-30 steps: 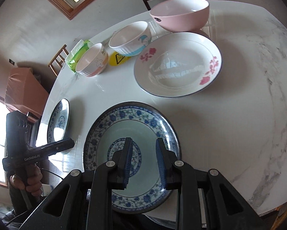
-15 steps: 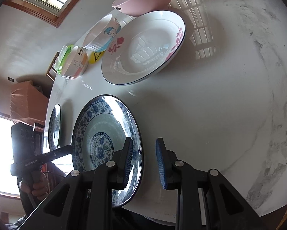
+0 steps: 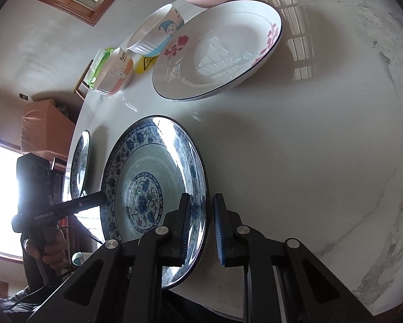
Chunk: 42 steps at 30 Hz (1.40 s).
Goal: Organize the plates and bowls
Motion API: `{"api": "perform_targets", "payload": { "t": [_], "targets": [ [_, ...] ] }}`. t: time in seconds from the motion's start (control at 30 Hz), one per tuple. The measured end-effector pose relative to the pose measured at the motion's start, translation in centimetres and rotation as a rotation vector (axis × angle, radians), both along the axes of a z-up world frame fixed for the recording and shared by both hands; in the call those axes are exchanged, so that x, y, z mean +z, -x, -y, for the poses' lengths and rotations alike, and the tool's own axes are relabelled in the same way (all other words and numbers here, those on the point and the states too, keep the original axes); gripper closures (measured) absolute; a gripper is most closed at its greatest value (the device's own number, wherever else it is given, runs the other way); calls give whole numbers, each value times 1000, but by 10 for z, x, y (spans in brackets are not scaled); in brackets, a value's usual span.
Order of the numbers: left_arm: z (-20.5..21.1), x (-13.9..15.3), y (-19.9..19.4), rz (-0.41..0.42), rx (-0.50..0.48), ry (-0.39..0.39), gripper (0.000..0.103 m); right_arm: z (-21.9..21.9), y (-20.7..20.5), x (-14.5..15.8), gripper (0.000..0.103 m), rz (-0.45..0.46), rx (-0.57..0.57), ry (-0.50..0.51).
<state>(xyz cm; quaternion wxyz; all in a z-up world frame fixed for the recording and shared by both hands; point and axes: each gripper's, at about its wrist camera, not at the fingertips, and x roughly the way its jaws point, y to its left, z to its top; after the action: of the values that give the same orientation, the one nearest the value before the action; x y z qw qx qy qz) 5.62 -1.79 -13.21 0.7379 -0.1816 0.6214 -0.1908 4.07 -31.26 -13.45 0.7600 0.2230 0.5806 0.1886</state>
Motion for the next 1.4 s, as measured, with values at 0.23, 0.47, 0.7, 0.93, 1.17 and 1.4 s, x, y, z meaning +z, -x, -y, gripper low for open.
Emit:
{"api": "perform_targets", "payload": {
  "t": [0.23, 0.47, 0.7, 0.93, 1.17, 1.4],
  "targets": [
    [8, -1, 2, 27, -25, -34, 68, -4, 1, -4, 91, 14, 13, 4],
    [0, -3, 1, 40, -20, -75, 85, -10, 6, 3, 90, 56, 6, 53],
    [-9, 2, 3, 50, -2, -82, 85, -18, 6, 9, 90, 69, 6, 70],
    [-20, 6, 2, 57, 28, -87, 84, -27, 4, 14, 90, 75, 12, 77],
    [-38, 13, 3, 68, 63, -93, 84, -42, -3, 19, 90, 80, 24, 79],
    [-58, 24, 3, 89, 98, -98, 84, -60, -13, 28, 90, 95, 36, 79]
  ]
}}
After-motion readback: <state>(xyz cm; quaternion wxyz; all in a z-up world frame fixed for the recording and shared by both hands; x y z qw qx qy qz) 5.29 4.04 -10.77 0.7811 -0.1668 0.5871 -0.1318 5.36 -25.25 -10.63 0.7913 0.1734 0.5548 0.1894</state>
